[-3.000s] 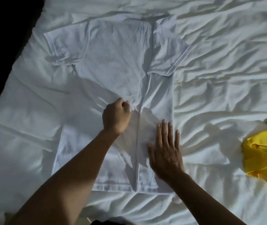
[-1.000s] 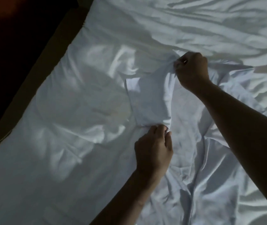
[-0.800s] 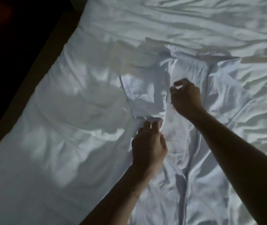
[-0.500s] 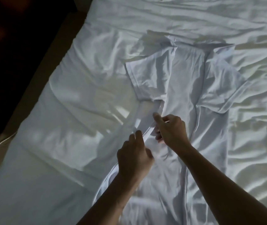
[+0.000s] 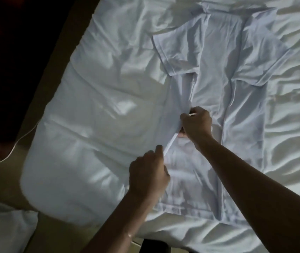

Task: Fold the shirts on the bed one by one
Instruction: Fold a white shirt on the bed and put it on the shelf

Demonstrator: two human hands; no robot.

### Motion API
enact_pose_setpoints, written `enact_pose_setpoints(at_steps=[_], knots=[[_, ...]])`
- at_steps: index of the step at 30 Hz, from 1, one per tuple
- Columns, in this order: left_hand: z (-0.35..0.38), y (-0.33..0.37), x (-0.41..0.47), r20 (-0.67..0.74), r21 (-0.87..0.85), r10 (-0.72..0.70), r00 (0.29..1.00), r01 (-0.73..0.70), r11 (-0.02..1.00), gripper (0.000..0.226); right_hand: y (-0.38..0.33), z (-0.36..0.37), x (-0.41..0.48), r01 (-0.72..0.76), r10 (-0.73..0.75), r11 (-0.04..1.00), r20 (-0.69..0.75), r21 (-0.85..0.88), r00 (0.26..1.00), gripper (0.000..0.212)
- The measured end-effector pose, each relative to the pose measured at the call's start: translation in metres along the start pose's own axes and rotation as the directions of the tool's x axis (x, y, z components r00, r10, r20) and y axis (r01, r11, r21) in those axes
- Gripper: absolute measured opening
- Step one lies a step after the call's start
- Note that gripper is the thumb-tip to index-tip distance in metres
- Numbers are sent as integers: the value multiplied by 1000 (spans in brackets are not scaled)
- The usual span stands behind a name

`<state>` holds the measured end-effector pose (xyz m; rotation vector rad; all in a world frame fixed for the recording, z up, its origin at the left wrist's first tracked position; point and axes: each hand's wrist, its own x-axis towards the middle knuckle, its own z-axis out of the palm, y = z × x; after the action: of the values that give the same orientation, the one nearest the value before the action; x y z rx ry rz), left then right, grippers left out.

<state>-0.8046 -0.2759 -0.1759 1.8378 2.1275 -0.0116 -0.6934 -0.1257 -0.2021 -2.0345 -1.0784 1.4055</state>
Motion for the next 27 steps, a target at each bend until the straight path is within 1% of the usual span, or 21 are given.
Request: enact_pose_setpoints(at_steps=[1, 2, 3, 4, 5, 6, 7, 9, 10, 11, 13, 15, 17, 19, 21, 24, 27], knots=[[-2, 7, -5, 9, -36, 53, 999, -52, 998, 34, 4, -2, -6, -14, 14, 1000, 12, 8, 1000, 24], [-4, 13, -9, 13, -110, 99, 995, -97, 989, 28, 10, -5, -13, -31, 32, 999, 44, -11, 999, 34], [-7, 19, -12, 43, -218, 86, 995, -75, 973, 19, 16, -8, -19, -53, 57, 997, 79, -53, 995, 44], [-9, 22, -12, 99, -327, 54, 994, -19, 945, 12, 25, -10, -25, -66, 78, 991, 103, -113, 992, 48], [-12, 21, -12, 161, -447, -3, 987, 76, 891, 16, 33, -12, -30, -73, 93, 984, 119, -162, 989, 47], [-11, 17, -13, 172, -534, -59, 983, 143, 833, 22, 42, -13, -35, -82, 107, 980, 133, -182, 985, 42], [-11, 12, -13, 142, -556, -122, 982, 181, 811, 25, 49, -15, -41, -99, 126, 979, 150, -177, 981, 38], [-6, -4, -12, 55, -525, -230, 972, 224, 821, 17, 64, -16, -52, -150, 177, 978, 195, -143, 965, 32], [-4, -11, -12, 49, -516, -274, 960, 259, 816, 11, 70, -17, -58, -163, 189, 978, 222, -131, 957, 29], [-1, -16, -12, 80, -506, -304, 949, 302, 808, 11, 75, -17, -64, -162, 189, 978, 242, -130, 951, 27], [6, -18, -15, 170, -455, -321, 932, 363, 813, 22, 83, -14, -73, -121, 149, 984, 235, -128, 960, 23], [13, -11, -19, 216, -391, -281, 935, 346, 853, 31, 87, -12, -83, -73, 96, 988, 169, -138, 981, 24], [21, -3, -21, 198, -282, -223, 954, 274, 919, 37, 90, -10, -93, -42, 56, 986, 80, -164, 995, 26], [27, 2, -23, 165, -192, -177, 970, 208, 959, 38, 97, -10, -103, -21, 21, 986, -6, -168, 1000, 24], [33, 4, -23, 99, -183, -167, 981, 183, 966, 41, 104, -12, -110, -7, -2, 990, -62, -144, 998, 21], [42, 4, -25, 22, -221, -173, 985, 173, 960, 53, 107, -17, -115, 4, -19, 991, -107, -135, 994, 19], [45, 4, -26, -39, -212, -202, 979, 189, 959, 52, 105, -24, -118, 20, -39, 990, -137, -140, 990, 16]])
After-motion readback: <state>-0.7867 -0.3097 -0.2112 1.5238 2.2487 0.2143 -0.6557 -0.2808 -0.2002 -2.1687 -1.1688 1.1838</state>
